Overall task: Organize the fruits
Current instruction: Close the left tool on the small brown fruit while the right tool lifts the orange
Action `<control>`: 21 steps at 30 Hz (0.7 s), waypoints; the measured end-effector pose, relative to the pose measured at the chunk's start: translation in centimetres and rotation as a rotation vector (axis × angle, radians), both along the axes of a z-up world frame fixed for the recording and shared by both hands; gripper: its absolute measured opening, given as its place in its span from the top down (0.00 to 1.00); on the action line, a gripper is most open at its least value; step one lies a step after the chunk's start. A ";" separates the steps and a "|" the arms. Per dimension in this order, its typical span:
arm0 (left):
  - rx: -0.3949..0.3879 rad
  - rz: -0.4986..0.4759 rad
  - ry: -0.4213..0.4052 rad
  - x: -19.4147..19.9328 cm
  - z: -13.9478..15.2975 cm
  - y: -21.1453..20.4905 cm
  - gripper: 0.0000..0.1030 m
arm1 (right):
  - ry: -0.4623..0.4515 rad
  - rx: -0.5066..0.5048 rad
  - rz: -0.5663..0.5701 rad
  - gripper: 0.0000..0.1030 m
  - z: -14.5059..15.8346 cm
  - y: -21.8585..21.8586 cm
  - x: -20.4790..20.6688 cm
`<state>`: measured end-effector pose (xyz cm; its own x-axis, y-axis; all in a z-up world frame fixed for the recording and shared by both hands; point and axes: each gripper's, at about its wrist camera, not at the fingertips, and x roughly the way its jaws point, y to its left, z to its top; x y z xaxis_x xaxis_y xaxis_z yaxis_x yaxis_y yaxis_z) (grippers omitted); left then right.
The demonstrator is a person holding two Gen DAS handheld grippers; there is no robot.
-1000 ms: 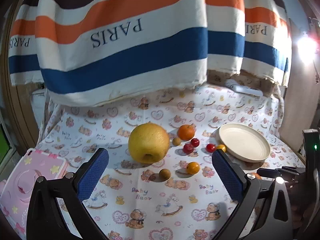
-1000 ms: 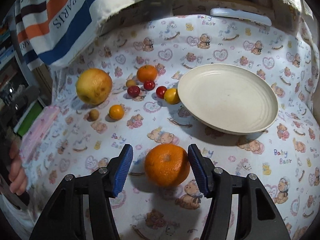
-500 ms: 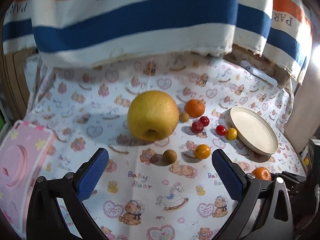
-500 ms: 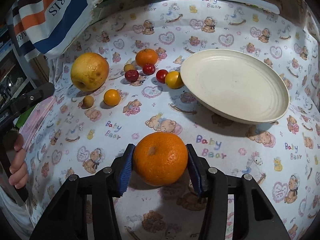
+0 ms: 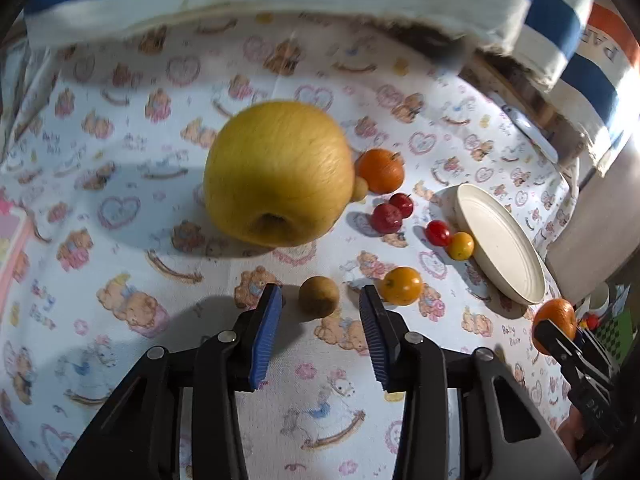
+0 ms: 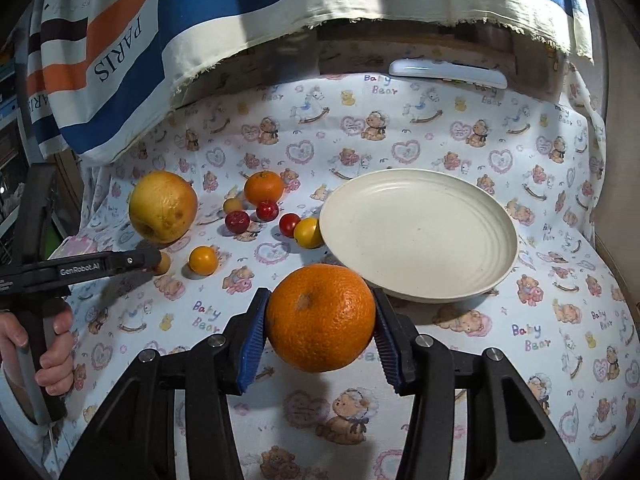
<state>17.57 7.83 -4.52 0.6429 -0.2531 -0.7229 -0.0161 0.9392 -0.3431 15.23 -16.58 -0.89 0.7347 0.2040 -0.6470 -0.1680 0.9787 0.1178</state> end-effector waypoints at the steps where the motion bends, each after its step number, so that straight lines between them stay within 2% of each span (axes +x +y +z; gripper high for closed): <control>1: -0.002 0.007 -0.002 0.0 0.0 0.1 0.63 | -0.005 -0.003 -0.002 0.51 0.1 0.0 0.0; 3: 0.014 0.018 -0.023 0.1 0.1 0.2 0.63 | -0.012 -0.003 -0.001 0.51 0.1 0.0 -0.2; 6: 0.083 0.010 -0.071 0.2 0.4 -0.3 0.63 | -0.013 -0.002 0.002 0.51 0.2 0.0 -0.3; 9: 0.060 -0.029 -0.052 0.6 0.1 -0.2 0.63 | -0.015 -0.006 -0.003 0.51 0.2 0.0 -0.3; 11: 0.053 -0.038 -0.007 1.1 -0.6 -0.3 0.63 | -0.017 -0.009 -0.012 0.51 0.2 0.0 -0.3; 14: 0.045 -0.038 -0.009 1.1 -0.6 -0.2 0.64 | -0.008 -0.001 -0.019 0.51 0.2 -0.2 -0.2; 17: 0.059 -0.041 0.010 1.0 -0.5 -0.2 0.79 | -0.003 -0.002 -0.022 0.51 0.1 -0.3 0.0; 21: 0.098 -0.032 -0.001 0.3 -0.1 -0.4 0.79 | -0.002 -0.005 -0.029 0.51 0.1 -0.5 0.2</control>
